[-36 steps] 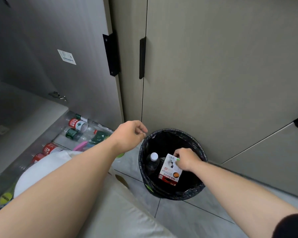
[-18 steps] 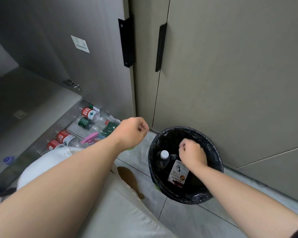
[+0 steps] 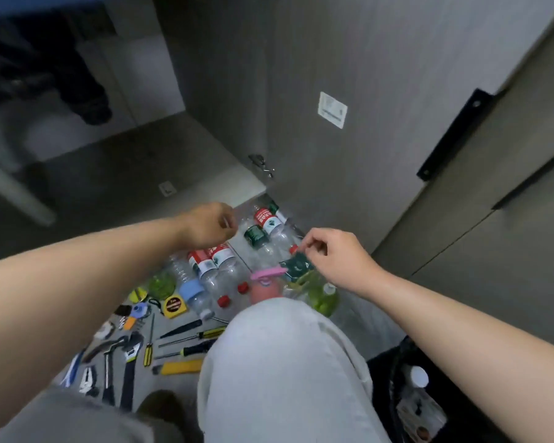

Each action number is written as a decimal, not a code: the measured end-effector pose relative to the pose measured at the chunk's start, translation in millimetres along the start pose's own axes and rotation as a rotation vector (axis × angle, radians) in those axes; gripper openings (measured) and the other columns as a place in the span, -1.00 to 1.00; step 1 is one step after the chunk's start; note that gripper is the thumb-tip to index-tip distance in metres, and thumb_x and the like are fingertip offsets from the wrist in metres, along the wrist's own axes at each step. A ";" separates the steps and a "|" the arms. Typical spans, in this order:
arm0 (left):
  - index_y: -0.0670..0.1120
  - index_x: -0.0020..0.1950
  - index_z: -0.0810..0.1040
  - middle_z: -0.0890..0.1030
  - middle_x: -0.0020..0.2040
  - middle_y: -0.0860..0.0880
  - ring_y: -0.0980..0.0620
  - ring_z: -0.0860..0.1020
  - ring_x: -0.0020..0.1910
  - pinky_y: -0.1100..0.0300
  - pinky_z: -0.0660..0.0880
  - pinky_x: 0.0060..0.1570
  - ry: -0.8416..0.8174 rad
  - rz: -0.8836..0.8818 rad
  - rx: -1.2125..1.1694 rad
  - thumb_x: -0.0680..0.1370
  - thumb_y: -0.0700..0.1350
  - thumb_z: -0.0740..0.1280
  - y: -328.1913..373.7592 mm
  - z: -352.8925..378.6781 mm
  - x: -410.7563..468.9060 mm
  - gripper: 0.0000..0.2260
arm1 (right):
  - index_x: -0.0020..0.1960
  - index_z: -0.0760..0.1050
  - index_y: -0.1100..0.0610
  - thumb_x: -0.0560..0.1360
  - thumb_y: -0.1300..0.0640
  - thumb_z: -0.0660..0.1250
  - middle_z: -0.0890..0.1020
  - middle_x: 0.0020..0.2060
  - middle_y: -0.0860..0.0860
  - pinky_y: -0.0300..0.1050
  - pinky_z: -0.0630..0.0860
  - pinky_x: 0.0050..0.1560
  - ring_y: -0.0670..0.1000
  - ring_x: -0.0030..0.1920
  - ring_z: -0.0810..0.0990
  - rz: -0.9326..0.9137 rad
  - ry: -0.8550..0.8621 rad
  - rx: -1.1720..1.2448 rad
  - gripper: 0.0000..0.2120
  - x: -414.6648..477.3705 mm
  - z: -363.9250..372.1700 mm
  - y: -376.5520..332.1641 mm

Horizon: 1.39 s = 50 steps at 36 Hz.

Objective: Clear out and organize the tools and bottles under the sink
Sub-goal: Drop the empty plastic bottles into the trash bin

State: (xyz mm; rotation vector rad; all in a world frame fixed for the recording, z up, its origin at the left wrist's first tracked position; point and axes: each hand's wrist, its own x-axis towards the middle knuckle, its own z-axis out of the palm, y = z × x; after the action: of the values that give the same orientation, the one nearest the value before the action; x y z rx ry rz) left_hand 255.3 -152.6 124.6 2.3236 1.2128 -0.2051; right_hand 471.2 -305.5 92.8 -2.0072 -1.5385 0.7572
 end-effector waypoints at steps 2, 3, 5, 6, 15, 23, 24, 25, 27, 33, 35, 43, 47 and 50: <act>-0.10 0.13 0.63 0.58 -0.01 -0.01 -0.01 0.54 -0.04 0.20 0.43 -0.07 -0.026 -0.045 0.012 0.61 -0.14 0.36 -41.0 -4.8 0.1 -0.87 | -0.04 0.67 0.07 0.51 0.22 0.30 0.66 -0.18 -0.09 -0.27 0.43 -0.14 -0.05 -0.14 0.59 0.030 -0.152 -0.043 -0.82 34.9 25.0 -7.8; -0.10 0.14 0.63 0.58 -0.01 -0.01 -0.01 0.55 -0.03 0.19 0.45 -0.05 -0.037 -0.065 0.008 0.61 -0.14 0.36 -59.1 -5.7 -0.1 -0.86 | -0.04 0.67 0.08 0.51 0.21 0.30 0.67 -0.14 -0.05 -0.23 0.45 -0.10 -0.02 -0.09 0.61 0.046 -0.217 -0.054 -0.83 52.0 38.9 -10.3; -0.09 0.12 0.63 0.62 0.01 -0.01 0.00 0.57 -0.04 0.15 0.51 0.01 -0.051 -0.099 -0.036 0.61 -0.14 0.35 -91.6 -3.5 0.3 -0.88 | -0.05 0.66 0.13 0.52 0.18 0.29 0.70 -0.11 0.01 -0.11 0.55 -0.02 0.05 -0.05 0.64 0.077 -0.321 -0.064 -0.84 83.4 68.5 -13.6; -0.08 0.11 0.63 0.63 0.01 -0.01 0.01 0.58 -0.05 0.11 0.54 0.04 -0.054 -0.112 -0.072 0.62 -0.14 0.34 -106.0 0.0 1.3 -0.89 | -0.05 0.65 0.15 0.52 0.17 0.29 0.70 -0.10 0.05 -0.04 0.59 0.03 0.07 -0.04 0.65 0.087 -0.360 -0.080 -0.84 97.7 83.7 -14.2; -0.07 0.09 0.62 0.68 -0.03 -0.01 0.08 0.67 -0.07 0.29 0.60 -0.14 -0.056 -0.245 -0.558 0.64 -0.15 0.32 -188.7 82.9 11.4 -0.90 | 0.30 0.48 0.23 0.53 0.02 0.37 0.62 0.12 0.13 -0.17 0.52 -0.11 0.10 0.04 0.60 0.124 -0.651 -0.471 -0.58 206.9 214.4 -16.4; -0.08 0.10 0.62 0.70 -0.03 -0.14 0.03 0.70 -0.18 0.12 0.64 -0.14 -0.023 -0.411 -1.017 0.61 -0.25 0.33 -197.1 168.6 22.6 -0.87 | 0.36 0.32 0.19 0.49 -0.02 0.47 0.56 0.08 0.09 -0.08 0.58 -0.19 0.05 -0.10 0.59 0.346 -0.641 -0.397 -0.42 238.1 283.8 9.7; -0.08 0.12 0.62 0.71 -0.03 -0.14 0.00 0.71 -0.16 0.08 0.64 -0.10 -0.032 -0.438 -1.074 0.61 -0.25 0.34 -197.7 176.0 23.3 -0.86 | 0.30 0.32 0.18 0.50 -0.01 0.47 0.57 0.03 0.08 -0.02 0.63 -0.16 0.06 -0.12 0.59 0.364 -0.636 -0.369 -0.48 239.2 286.9 12.1; -0.07 0.13 0.62 0.71 -0.03 -0.12 -0.02 0.71 -0.13 0.07 0.64 -0.09 -0.035 -0.462 -1.121 0.60 -0.24 0.34 -198.7 182.8 24.1 -0.85 | 0.23 0.34 0.16 0.50 0.01 0.46 0.56 -0.05 0.07 0.03 0.66 -0.15 0.06 -0.16 0.59 0.382 -0.630 -0.345 -0.55 239.7 288.9 15.2; -0.05 0.13 0.62 0.72 -0.04 -0.10 -0.01 0.71 -0.13 0.12 0.62 -0.12 -0.028 -0.493 -1.190 0.59 -0.23 0.35 -201.2 194.0 26.3 -0.84 | 0.21 0.42 0.19 0.51 0.02 0.45 0.58 -0.10 0.09 0.09 0.68 -0.15 0.07 -0.18 0.60 0.423 -0.630 -0.292 -0.60 239.5 289.4 20.7; -0.01 0.11 0.59 0.72 -0.06 -0.10 0.04 0.70 -0.20 0.20 0.59 -0.23 0.005 -0.579 -1.367 0.60 -0.17 0.40 -204.9 213.3 32.0 -0.88 | 0.16 0.52 0.15 0.47 -0.06 0.46 0.65 -0.11 0.12 -0.10 0.62 -0.31 0.11 -0.17 0.67 0.485 -0.585 -0.238 -0.62 230.2 260.5 8.6; -0.03 0.12 0.60 0.71 -0.01 -0.14 -0.05 0.72 -0.10 0.12 0.64 -0.14 0.007 -0.607 -1.476 0.59 -0.12 0.42 -201.5 214.2 32.7 -0.88 | 0.14 0.50 0.17 0.44 -0.08 0.48 0.66 -0.09 0.15 -0.14 0.59 -0.40 0.10 -0.24 0.68 0.547 -0.634 -0.222 -0.58 224.0 244.8 -2.7; 0.07 0.36 0.50 0.71 0.16 -0.03 -0.10 0.70 0.12 -0.10 0.62 0.17 -0.089 -0.469 -1.806 0.51 0.19 0.46 -187.4 199.3 22.0 -0.52 | 0.16 0.49 0.26 0.51 0.20 0.47 0.69 0.04 0.25 -0.01 0.67 0.05 0.17 0.02 0.72 0.616 -0.971 0.163 -0.71 185.1 230.5 -44.9; 0.11 0.36 0.49 0.72 0.13 -0.04 -0.10 0.71 0.09 -0.20 0.59 0.19 -0.013 -0.512 -1.773 0.36 0.19 0.52 -191.2 200.7 15.1 -0.40 | 0.11 0.57 0.19 0.52 0.25 0.42 0.73 0.00 0.16 -0.05 0.67 -0.05 0.09 0.02 0.73 0.528 -1.020 0.098 -0.83 187.6 233.7 -46.9; 0.07 0.42 0.44 0.70 0.17 -0.10 -0.14 0.69 0.12 -0.25 0.59 0.17 0.017 -0.592 -1.770 0.46 0.12 0.51 -203.6 210.4 10.7 -0.44 | 0.07 0.61 0.18 0.53 0.23 0.37 0.70 -0.02 0.13 -0.02 0.67 0.01 0.07 -0.01 0.70 0.414 -0.831 -0.137 -0.86 199.1 240.5 -40.2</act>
State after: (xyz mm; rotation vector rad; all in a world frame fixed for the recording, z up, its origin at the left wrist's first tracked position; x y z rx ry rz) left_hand 118.9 -153.8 -134.7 0.4371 1.1732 0.5115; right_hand 318.9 -90.4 -79.3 -2.2796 -1.6029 1.8750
